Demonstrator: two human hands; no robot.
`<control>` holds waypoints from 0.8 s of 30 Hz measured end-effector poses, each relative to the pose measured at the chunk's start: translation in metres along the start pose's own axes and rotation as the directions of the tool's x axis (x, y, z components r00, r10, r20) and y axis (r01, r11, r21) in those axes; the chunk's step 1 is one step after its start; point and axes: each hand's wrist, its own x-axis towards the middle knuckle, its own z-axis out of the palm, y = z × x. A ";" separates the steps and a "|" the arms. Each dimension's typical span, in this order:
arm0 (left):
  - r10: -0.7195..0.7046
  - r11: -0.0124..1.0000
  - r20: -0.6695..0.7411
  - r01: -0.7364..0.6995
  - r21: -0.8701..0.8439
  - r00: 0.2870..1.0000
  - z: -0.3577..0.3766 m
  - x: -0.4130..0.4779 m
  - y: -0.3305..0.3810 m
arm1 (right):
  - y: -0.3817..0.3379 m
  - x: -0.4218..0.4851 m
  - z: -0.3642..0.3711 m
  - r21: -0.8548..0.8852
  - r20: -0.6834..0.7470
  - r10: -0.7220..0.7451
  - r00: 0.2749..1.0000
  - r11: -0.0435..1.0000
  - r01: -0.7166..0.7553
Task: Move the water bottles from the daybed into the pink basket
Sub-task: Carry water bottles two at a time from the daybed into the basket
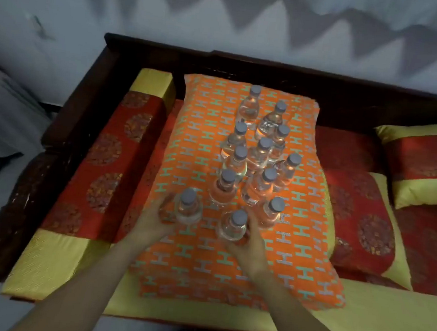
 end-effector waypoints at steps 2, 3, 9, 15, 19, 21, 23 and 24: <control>0.014 0.996 0.033 -0.017 0.089 0.999 0.000 0.007 -0.002 | 0.003 0.007 0.004 0.008 0.015 0.007 1.000 1.000 -0.007; 0.016 0.995 0.062 -0.022 0.101 0.998 -0.001 0.009 -0.003 | 0.005 0.009 0.004 0.006 0.023 0.008 1.000 1.000 -0.008; 0.040 0.997 0.113 -0.047 0.054 0.993 0.007 0.012 0.008 | 0.005 0.013 0.003 -0.042 0.017 0.010 1.000 0.999 -0.009; -0.018 1.000 0.067 0.019 -0.022 0.998 -0.002 0.006 0.032 | -0.017 0.008 -0.001 0.100 -0.016 0.067 0.998 0.993 -0.066; -0.012 0.993 0.123 0.026 -0.114 0.992 -0.013 -0.006 0.066 | -0.044 0.000 -0.013 0.247 -0.057 0.045 0.997 0.969 -0.030; 0.014 0.990 0.126 0.004 -0.142 0.992 -0.012 -0.014 0.087 | -0.054 -0.003 -0.023 0.272 -0.078 0.049 0.996 0.962 -0.026; 0.066 0.985 0.133 -0.043 -0.168 0.989 -0.006 -0.022 0.107 | -0.060 -0.006 -0.033 0.263 -0.114 0.045 0.992 0.965 -0.013; 0.098 0.982 0.138 -0.073 -0.175 0.986 -0.002 -0.026 0.116 | -0.062 -0.010 -0.039 0.264 -0.143 0.045 0.989 0.965 -0.006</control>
